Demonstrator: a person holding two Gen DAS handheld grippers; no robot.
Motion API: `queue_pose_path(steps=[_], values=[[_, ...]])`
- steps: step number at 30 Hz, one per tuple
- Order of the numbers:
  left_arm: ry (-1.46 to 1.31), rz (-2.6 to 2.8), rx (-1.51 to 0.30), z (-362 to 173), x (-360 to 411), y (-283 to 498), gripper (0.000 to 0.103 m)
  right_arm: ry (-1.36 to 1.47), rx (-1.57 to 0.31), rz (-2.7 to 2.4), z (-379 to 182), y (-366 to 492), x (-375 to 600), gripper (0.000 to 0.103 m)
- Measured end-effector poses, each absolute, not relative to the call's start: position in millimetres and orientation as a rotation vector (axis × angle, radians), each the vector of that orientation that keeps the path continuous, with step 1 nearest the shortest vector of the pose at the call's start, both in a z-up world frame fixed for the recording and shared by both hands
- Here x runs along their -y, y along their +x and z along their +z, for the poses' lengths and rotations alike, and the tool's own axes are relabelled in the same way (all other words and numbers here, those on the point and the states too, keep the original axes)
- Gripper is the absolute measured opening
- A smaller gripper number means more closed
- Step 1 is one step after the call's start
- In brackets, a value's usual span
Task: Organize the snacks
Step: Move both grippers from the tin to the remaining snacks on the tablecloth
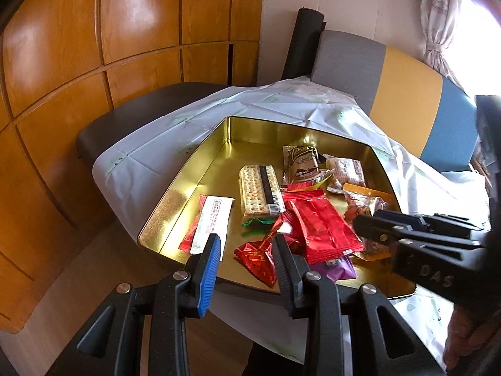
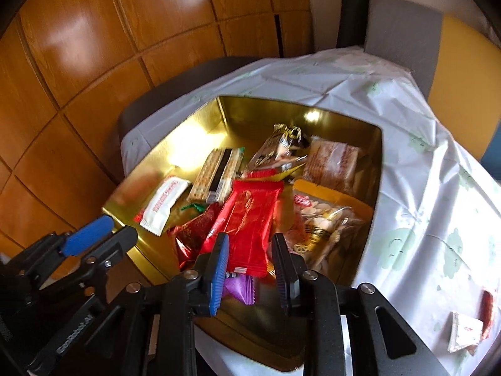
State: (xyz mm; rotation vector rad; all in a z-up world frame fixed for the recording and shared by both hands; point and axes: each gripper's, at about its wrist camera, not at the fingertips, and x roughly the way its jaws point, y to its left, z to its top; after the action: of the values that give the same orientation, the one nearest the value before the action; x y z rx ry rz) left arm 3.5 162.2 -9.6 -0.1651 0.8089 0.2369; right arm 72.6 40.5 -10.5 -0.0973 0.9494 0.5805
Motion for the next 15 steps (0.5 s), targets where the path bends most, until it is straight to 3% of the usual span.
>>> queue_pose_path(steps=[11, 15], values=[[-0.115, 0.171, -0.802, -3, -142, 4, 0.034, -0.019, -0.872, 0.444, 17, 63, 39, 0.038], [-0.079, 0.104, -0.802, 1, -126, 6, 0.034, 0.027, -0.873, 0.355, 24, 65, 89, 0.049]])
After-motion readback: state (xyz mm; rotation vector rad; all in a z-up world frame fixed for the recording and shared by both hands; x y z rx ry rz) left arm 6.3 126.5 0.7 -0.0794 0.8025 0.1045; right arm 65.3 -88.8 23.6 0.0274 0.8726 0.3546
